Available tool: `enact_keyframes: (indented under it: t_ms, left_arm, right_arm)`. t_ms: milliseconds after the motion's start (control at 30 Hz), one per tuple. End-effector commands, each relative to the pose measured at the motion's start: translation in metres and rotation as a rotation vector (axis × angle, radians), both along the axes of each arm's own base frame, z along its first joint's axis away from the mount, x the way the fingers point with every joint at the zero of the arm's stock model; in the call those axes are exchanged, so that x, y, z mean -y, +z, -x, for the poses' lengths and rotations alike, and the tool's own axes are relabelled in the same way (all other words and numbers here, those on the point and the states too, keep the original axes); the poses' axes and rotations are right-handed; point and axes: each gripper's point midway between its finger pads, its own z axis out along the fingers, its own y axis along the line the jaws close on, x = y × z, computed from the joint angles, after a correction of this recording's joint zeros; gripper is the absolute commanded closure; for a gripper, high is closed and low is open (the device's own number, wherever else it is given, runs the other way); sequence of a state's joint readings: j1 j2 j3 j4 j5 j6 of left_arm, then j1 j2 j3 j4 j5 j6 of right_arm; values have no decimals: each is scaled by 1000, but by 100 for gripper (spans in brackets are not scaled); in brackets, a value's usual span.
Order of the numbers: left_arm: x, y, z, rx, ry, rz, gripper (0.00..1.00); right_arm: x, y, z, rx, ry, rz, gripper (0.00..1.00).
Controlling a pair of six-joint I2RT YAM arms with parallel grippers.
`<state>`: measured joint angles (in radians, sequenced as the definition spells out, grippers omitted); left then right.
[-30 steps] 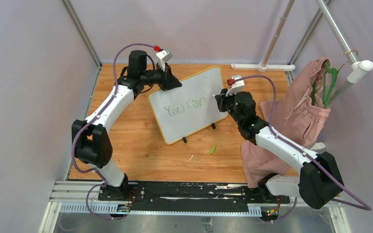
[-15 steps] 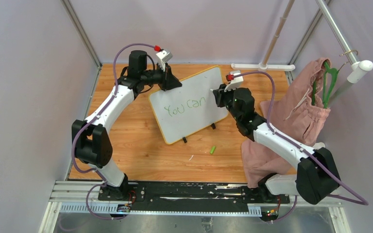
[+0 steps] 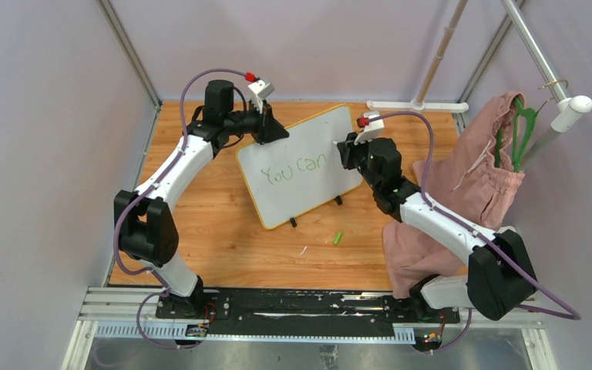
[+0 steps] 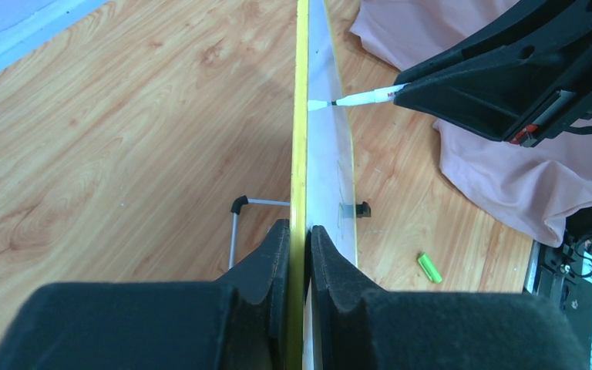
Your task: Write a sentence on the whiteboard
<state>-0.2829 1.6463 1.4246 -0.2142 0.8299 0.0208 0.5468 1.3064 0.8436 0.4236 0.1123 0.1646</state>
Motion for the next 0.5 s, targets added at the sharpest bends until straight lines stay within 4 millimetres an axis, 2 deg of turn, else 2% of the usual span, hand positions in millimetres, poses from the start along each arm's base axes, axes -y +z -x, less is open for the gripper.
enact_keyframes:
  t_ms: [0, 467]
  left_arm:
    - [11, -21, 17, -29, -58, -45, 100]
    - [12, -19, 18, -27, -59, -40, 100]
  right_arm:
    - [7, 1, -5, 8, -23, -4, 100]
    - [13, -23, 6, -47, -28, 11, 100]
